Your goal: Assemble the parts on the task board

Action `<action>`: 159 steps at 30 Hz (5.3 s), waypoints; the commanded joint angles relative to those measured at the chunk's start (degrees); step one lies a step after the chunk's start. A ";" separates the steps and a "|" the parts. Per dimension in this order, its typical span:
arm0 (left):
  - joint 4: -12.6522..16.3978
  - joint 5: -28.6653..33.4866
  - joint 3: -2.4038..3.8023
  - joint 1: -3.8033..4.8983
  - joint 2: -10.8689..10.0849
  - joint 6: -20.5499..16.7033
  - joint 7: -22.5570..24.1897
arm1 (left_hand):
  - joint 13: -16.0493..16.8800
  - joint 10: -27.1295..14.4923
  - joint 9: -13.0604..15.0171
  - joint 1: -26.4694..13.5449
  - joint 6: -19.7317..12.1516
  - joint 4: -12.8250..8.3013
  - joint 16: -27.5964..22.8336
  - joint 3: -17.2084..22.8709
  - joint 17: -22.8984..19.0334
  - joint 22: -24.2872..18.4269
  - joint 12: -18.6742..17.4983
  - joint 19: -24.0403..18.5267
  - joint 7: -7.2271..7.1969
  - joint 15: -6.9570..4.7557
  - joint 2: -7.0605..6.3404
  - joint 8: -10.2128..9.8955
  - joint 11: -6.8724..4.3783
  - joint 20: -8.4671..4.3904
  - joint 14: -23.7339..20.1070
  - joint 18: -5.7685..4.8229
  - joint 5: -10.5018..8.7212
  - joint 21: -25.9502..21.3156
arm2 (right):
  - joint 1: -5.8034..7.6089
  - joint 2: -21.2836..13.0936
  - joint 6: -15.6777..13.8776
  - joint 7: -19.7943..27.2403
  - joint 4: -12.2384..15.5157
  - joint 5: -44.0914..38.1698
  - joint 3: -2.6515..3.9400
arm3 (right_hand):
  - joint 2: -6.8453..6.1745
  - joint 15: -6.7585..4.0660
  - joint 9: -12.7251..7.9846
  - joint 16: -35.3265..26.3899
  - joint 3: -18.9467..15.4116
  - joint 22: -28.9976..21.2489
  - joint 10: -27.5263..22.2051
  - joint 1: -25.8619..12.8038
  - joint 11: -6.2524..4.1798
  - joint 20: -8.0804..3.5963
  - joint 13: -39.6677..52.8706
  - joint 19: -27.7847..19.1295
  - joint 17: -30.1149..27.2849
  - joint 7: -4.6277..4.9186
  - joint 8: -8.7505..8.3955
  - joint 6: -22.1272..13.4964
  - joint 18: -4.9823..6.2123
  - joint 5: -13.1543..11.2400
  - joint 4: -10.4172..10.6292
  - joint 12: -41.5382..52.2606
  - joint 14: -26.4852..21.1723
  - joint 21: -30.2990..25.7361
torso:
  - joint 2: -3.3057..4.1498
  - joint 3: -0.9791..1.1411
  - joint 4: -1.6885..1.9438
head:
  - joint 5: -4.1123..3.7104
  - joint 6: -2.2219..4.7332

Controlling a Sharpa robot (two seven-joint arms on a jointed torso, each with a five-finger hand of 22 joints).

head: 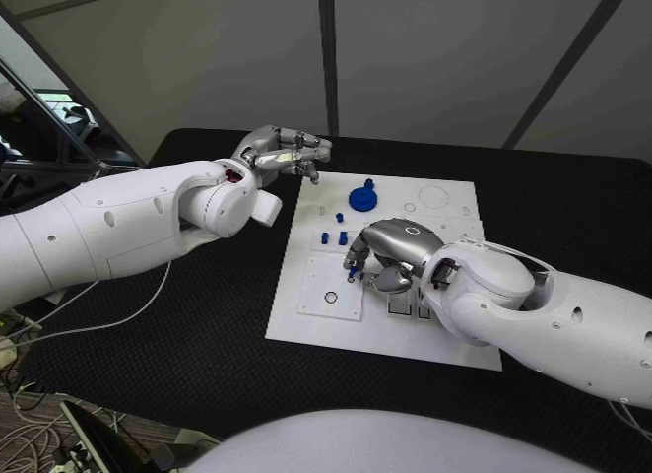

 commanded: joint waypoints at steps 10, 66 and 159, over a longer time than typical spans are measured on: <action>-0.04 -0.19 0.05 0.10 0.16 0.88 0.23 | -0.07 -0.43 -0.05 0.11 0.27 0.06 -0.39 -0.32 -0.09 -0.11 0.28 0.17 0.04 0.12 0.57 0.16 -0.15 0.11 -0.31 -0.21 -0.08 -0.41 | -0.01 0.22 2.02 0.35 -0.29 -0.46 0.00 | 0.11 -0.37 0.08 0.25 0.25 0.02 0.50 -0.57 0.04 -0.07 -0.10 0.26 0.04 0.06 0.18 0.23 -0.50 0.34 -0.10 -0.25 2.51 0.27 | 0.00 0.00 0.00 | -0.05 -0.18; -0.31 -0.19 0.06 0.15 0.12 1.38 -0.34 | -0.13 -0.63 -0.08 0.07 0.15 0.06 -0.48 -0.46 -0.21 -0.19 0.25 0.08 0.08 0.17 0.58 0.12 -0.09 0.15 -0.42 -0.22 -0.08 -0.57 | -0.36 -4.38 -7.21 -0.64 3.38 -1.82 -1.04 | -2.89 1.78 -1.21 -3.58 -4.08 -3.19 -9.62 -4.24 2.55 1.90 -2.49 -2.18 -5.82 1.30 -4.56 -7.47 0.11 2.09 0.43 -4.22 -0.18 -1.74 | -0.13 -0.01 -0.13 | -0.67 0.03; -0.44 -0.19 0.05 0.14 -0.11 1.81 -0.44 | -0.20 -0.86 -0.12 0.11 0.00 0.02 -0.55 -0.64 -0.37 -0.29 0.29 -0.02 0.13 0.23 0.66 0.08 -0.03 0.21 -0.56 -0.22 -0.07 -0.79 | 3.38 -10.60 5.53 -3.39 -0.70 -1.60 5.49 | 3.68 -0.80 0.47 -0.65 -6.99 1.85 1.93 3.85 -0.52 -0.28 -5.41 2.91 -5.54 -0.81 -0.71 0.94 -1.02 -1.13 7.73 0.39 1.72 1.29 | -0.06 0.00 -0.01 | -3.93 1.48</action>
